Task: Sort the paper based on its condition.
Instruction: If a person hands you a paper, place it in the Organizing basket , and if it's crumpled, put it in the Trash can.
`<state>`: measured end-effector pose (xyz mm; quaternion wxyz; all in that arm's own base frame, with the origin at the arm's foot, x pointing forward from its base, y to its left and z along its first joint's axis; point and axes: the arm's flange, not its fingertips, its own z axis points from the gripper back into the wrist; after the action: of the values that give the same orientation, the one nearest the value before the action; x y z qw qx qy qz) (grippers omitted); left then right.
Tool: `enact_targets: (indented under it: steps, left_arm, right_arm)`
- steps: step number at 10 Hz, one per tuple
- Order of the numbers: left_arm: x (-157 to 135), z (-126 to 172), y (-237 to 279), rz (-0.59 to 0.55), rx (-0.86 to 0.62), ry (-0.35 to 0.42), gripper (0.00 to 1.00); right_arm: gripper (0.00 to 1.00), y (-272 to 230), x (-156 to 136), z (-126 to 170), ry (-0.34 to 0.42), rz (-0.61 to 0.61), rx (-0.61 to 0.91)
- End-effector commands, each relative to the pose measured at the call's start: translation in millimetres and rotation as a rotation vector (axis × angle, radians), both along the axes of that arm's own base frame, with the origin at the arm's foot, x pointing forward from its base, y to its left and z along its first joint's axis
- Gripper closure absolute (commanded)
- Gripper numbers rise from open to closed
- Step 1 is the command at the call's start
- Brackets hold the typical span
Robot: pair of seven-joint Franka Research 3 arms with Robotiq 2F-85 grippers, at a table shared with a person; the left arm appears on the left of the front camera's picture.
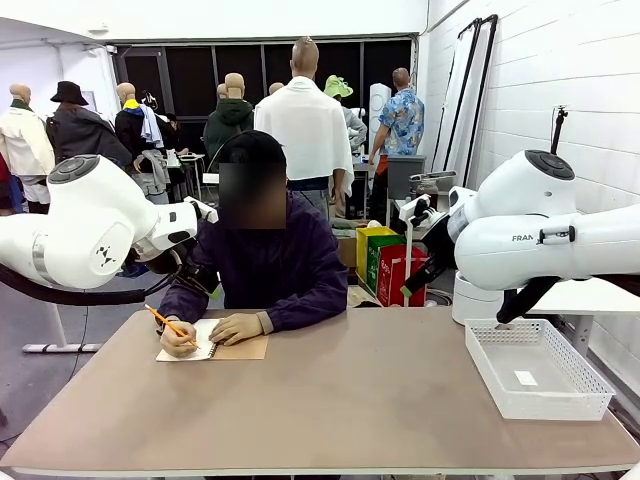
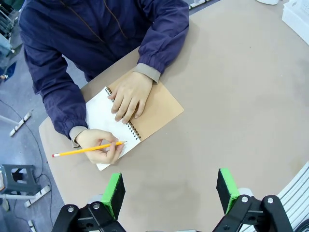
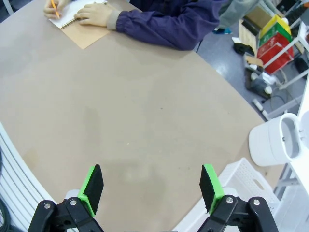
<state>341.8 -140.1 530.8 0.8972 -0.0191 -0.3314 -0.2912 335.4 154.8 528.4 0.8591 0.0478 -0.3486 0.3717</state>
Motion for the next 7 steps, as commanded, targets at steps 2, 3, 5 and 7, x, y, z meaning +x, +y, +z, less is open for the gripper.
enact_targets:
  steps: [2, 3, 5, 7]
  left_arm:
    - [0.7, -1.0, 0.6, 0.001, 0.003, 0.002, 0.0]
    - [0.7, -1.0, 0.6, 0.001, 0.003, 0.002, 0.0]
    - [0.7, -1.0, 0.6, 0.001, 0.003, 0.002, 0.0]
    - [0.7, -1.0, 0.6, 0.001, 0.003, 0.002, 0.0]
  right_arm:
    - [0.0, -0.2, 0.4, -0.4, 0.001, -0.002, -0.001]
    - [0.0, -0.2, 0.4, -0.4, 0.001, -0.002, -0.001]
    - [0.0, -0.2, 0.4, -0.4, 0.001, -0.002, -0.001]
    - [0.0, -0.2, 0.4, -0.4, 0.001, -0.002, -0.001]
